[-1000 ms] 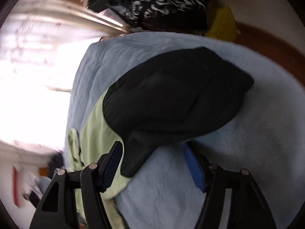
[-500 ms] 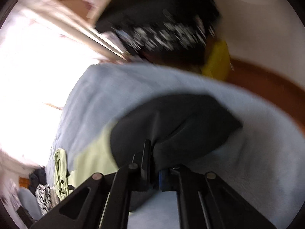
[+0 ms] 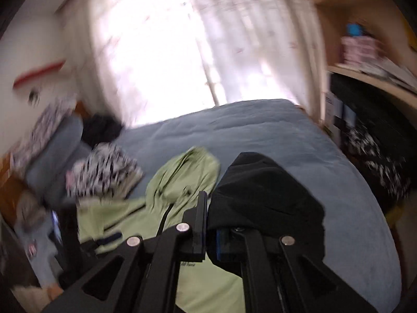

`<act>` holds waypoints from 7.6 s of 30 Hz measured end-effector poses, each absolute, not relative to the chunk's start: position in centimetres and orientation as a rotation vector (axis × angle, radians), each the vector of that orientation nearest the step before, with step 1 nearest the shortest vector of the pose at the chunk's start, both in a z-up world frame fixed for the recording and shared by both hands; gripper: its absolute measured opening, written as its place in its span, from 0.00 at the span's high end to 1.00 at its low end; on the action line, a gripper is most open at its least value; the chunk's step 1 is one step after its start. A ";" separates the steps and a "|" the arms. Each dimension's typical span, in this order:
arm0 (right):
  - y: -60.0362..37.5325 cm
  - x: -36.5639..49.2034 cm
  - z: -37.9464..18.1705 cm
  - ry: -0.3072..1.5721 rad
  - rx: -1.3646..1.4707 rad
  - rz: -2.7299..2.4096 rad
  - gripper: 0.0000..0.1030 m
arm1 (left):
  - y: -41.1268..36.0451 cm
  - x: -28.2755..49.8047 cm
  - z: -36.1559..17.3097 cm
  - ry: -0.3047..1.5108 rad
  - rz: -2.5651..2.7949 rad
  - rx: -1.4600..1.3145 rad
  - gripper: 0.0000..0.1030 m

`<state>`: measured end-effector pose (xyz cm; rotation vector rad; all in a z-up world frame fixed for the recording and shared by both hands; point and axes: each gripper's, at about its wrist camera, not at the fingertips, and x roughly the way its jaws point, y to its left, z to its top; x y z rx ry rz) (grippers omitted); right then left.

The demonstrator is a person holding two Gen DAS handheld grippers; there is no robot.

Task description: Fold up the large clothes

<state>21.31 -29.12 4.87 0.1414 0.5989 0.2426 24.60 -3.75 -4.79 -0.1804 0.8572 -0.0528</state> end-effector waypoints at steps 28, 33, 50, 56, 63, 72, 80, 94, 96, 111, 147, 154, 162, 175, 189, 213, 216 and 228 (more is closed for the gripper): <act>-31.6 17.3 -14.0 1.124 0.405 0.240 0.57 | -10.9 18.8 -13.7 1.048 -0.500 0.239 0.34; -32.1 17.4 -14.8 1.123 0.430 0.239 0.57 | -13.9 18.7 -15.6 1.068 -0.534 0.367 0.34; -33.6 16.7 -16.0 1.095 0.464 0.231 0.57 | -12.7 20.7 -11.5 0.950 -0.579 0.159 0.77; -33.6 16.5 -15.7 1.069 0.463 0.230 0.57 | -2.0 22.4 -9.1 0.878 -0.377 -0.283 0.79; -33.0 16.8 -16.0 1.104 0.433 0.231 0.57 | 6.3 23.1 -16.1 1.072 -0.197 -0.483 0.69; -34.4 17.7 -13.7 1.045 0.441 0.244 0.47 | 6.0 26.0 -16.6 1.073 -0.264 -0.427 0.37; -36.9 20.4 -12.2 0.989 0.471 0.183 0.47 | 0.4 29.7 -17.0 1.141 -0.319 -0.231 0.79; -39.4 26.7 -12.2 0.958 0.517 0.121 0.47 | 7.3 32.2 -10.1 0.912 -0.086 -0.154 0.78; -39.3 28.0 -13.1 0.974 0.528 0.121 0.47 | 7.6 32.8 -13.5 1.014 -0.074 -0.131 0.74; -39.9 37.4 -19.4 1.038 0.653 0.091 0.58 | 6.5 34.7 -16.5 1.052 -0.064 -0.104 0.75; -38.1 22.7 -14.5 1.061 0.385 0.040 0.81 | 7.6 25.1 -13.8 1.040 -0.089 -0.121 0.58; -31.7 25.2 -11.5 0.995 0.320 0.185 0.79 | 6.0 26.0 -11.8 1.004 -0.144 -0.153 0.58; -22.5 31.5 -17.2 1.081 0.227 0.265 0.79 | -0.2 30.3 -16.5 1.048 -0.082 -0.062 0.65; -38.8 33.5 -18.4 0.984 0.354 -0.187 0.76 | 2.6 33.3 -16.8 0.994 -0.057 -0.072 0.65; -33.0 26.5 -12.1 0.946 0.416 0.011 0.67 | 2.9 24.0 -9.3 0.925 -0.108 -0.051 0.51; -16.9 9.9 -3.6 0.854 0.335 0.237 0.63 | 11.4 4.3 -0.2 0.787 -0.121 -0.054 0.36; -14.4 9.1 -3.8 0.855 0.320 0.253 0.63 | 13.2 3.2 -0.3 0.778 -0.109 -0.061 0.34; -3.8 9.5 -7.7 0.932 0.215 0.333 0.63 | 22.8 3.6 -4.9 0.840 -0.007 -0.181 0.33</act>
